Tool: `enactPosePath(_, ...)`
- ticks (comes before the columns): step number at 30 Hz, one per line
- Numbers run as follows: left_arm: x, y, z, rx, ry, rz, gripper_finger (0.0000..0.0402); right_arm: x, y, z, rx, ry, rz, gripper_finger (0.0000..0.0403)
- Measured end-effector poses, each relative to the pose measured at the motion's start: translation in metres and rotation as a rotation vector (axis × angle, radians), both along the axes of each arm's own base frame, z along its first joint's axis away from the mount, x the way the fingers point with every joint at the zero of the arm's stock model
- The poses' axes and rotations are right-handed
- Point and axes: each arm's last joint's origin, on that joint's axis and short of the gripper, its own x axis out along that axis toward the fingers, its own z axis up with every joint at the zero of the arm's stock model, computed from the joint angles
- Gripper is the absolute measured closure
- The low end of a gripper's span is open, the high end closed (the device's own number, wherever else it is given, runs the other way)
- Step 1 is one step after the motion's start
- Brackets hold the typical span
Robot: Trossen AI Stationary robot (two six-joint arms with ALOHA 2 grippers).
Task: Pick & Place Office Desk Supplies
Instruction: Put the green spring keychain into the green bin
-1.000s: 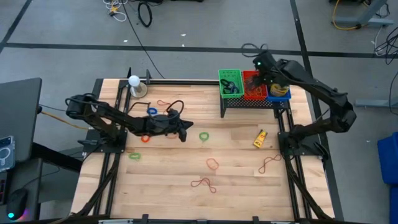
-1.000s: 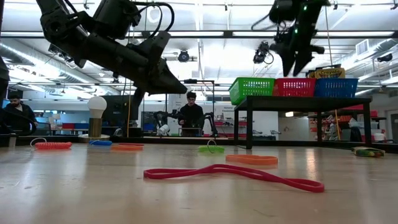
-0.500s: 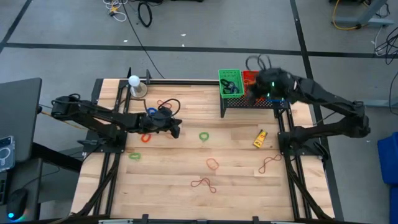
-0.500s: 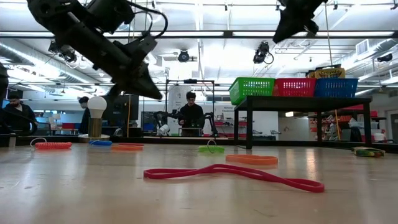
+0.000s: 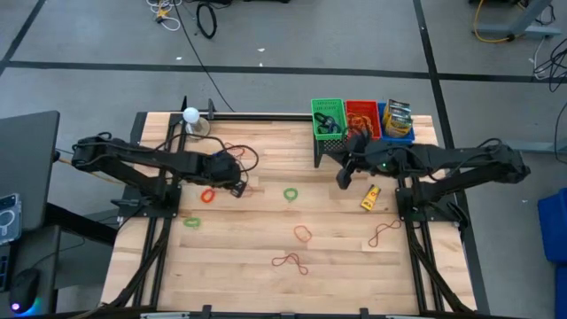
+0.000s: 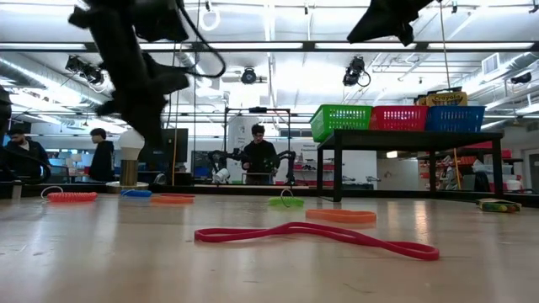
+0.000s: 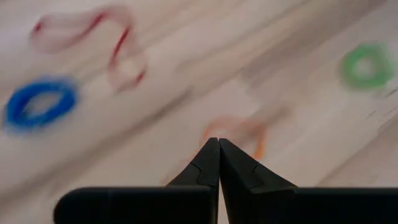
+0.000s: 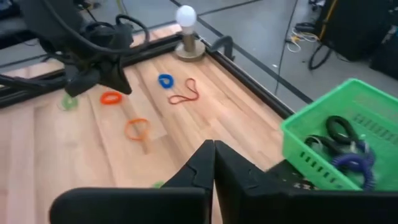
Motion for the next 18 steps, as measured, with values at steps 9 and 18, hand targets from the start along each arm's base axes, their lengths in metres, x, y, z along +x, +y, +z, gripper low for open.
enactPosePath(9,-0.013,-0.021,0.001,-0.266,0.182,0.014,0.0327,0.002,0.005,-0.007,-0.011,-0.005,0.027,0.0392)
enactPosePath(18,-0.011,-0.05,-0.027,-0.468,0.369,0.162,0.0224,0.002,0.005,-0.007,-0.045,0.013,0.045,0.0393)
